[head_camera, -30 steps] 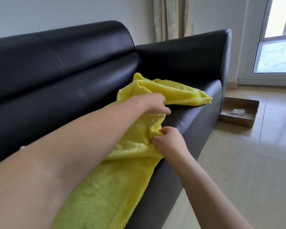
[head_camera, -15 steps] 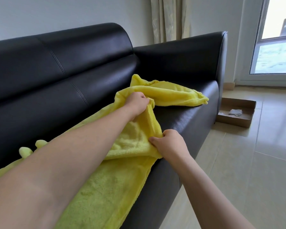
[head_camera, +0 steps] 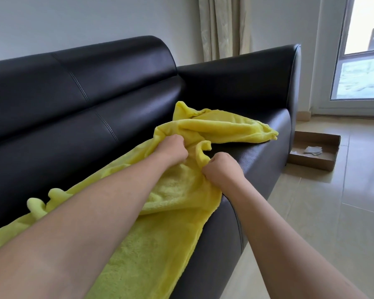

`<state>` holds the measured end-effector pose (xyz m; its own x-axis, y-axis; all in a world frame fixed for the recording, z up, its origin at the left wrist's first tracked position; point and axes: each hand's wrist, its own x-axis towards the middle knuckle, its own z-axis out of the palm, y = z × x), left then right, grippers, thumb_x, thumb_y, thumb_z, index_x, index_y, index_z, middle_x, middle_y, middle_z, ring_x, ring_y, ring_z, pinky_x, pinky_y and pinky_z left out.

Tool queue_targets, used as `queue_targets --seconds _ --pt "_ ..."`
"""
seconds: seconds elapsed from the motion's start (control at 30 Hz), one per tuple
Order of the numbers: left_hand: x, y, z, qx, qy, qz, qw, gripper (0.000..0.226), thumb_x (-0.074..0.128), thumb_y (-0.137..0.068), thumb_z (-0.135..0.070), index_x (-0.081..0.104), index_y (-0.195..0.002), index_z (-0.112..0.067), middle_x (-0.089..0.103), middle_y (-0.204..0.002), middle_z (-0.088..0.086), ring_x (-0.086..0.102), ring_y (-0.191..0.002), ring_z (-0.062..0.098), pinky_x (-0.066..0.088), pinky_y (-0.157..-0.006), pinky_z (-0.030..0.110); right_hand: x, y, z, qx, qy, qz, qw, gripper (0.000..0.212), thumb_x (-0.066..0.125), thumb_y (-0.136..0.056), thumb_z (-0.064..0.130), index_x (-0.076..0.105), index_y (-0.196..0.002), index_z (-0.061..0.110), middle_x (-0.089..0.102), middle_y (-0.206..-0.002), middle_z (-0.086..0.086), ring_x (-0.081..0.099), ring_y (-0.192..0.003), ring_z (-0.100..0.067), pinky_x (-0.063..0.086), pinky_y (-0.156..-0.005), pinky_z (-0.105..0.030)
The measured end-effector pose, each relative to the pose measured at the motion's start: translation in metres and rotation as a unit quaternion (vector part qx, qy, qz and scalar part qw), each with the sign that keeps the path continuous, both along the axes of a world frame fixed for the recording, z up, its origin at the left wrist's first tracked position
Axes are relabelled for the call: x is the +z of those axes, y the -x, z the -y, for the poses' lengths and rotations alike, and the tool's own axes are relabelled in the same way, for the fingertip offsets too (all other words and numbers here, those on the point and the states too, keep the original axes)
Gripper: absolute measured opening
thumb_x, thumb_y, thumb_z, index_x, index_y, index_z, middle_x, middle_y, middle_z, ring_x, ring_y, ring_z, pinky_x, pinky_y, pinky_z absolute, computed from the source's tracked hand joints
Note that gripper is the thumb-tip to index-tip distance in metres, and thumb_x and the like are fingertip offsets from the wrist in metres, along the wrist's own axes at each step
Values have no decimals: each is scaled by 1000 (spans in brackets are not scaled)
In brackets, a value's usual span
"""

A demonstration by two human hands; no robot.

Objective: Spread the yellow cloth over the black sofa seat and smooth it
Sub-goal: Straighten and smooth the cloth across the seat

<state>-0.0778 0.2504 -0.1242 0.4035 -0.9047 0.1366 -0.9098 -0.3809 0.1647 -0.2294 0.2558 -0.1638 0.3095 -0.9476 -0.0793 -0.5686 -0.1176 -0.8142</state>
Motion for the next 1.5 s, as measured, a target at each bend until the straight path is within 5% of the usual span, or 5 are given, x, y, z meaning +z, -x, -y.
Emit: queue_targets --seconds 0.73,0.97,1.13,1.33,1.5 --pt "45 19 24 -180 168 11 969 30 40 -82 3 64 -91 -14 54 -99 1 52 -93 21 42 -79 29 0 16 5 9 -155 307 939 20 59 -80 3 60 -99 -3 62 -89 -15 57 -74 -25 51 -63 -35" --pt "34 55 94 -161 -170 56 971 42 63 -83 -51 63 -115 -24 60 -110 -6 58 -101 18 49 -92 37 -6 18 8 29 -171 325 930 27 53 -72 -1 62 -97 4 65 -107 -27 63 -99 -46 51 -83 -64" --pt "25 64 116 -111 -193 134 966 12 53 -89 -23 58 -84 -13 63 -88 7 60 -76 22 51 -70 34 -15 18 15 23 -190 336 922 22 62 -77 4 62 -99 10 70 -101 -16 68 -94 -34 56 -84 -54" --pt "94 48 153 -80 178 -285 938 20 43 -96 -23 56 -109 -16 65 -102 12 68 -88 28 59 -79 44 -20 19 21 -12 -192 377 906 15 65 -83 11 62 -96 16 71 -97 -6 70 -89 -25 58 -81 -47" --pt "98 24 140 -17 108 -244 964 35 52 -90 -17 53 -124 -17 61 -108 10 61 -95 25 54 -80 39 -18 20 21 -43 -207 390 896 14 66 -85 12 60 -95 19 70 -98 -5 69 -88 -24 59 -80 -46"
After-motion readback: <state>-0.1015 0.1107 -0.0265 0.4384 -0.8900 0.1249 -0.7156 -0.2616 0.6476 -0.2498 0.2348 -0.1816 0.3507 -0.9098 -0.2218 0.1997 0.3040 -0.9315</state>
